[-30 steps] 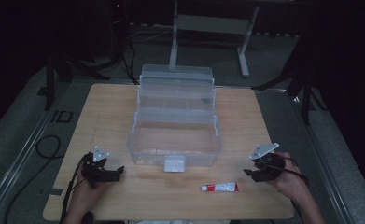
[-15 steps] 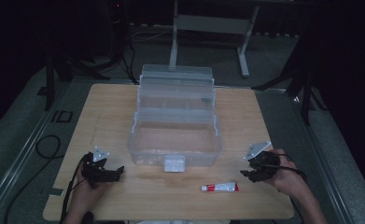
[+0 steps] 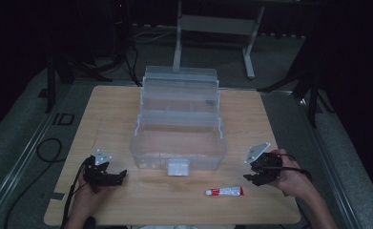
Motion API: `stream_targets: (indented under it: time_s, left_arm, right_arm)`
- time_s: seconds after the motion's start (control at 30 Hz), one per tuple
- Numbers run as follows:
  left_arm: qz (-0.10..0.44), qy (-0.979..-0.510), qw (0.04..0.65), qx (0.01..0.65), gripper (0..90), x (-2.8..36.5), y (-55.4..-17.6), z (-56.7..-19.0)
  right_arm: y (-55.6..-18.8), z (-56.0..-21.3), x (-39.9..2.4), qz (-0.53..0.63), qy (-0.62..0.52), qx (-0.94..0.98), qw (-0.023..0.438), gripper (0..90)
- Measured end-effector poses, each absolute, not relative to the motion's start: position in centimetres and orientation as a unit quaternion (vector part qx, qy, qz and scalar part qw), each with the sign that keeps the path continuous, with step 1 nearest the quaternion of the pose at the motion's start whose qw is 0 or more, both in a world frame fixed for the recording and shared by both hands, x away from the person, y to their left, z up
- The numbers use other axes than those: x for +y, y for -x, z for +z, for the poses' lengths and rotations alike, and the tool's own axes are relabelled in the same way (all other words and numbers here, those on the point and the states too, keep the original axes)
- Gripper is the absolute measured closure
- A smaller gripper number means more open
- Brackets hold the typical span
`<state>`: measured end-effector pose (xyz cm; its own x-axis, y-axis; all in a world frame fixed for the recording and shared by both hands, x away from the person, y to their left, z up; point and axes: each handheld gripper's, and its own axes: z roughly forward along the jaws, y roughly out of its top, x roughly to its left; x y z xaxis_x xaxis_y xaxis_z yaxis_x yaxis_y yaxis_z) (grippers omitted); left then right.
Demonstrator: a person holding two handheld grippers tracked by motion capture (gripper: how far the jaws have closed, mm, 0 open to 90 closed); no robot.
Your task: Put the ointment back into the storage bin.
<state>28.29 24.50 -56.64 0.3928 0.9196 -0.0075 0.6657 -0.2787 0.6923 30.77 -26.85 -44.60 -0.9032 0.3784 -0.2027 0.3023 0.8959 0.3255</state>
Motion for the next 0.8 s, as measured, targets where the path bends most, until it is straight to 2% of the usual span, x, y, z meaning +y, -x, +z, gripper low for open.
stream_targets:
  time_s: [0.8]
  left_arm:
    - [0.203,-0.774,0.313,0.512,3.0,24.5,-28.3,-56.6]
  right_arm:
    - [-30.9,-44.4,-24.0,0.108,-0.12,0.98,0.117,45.9]
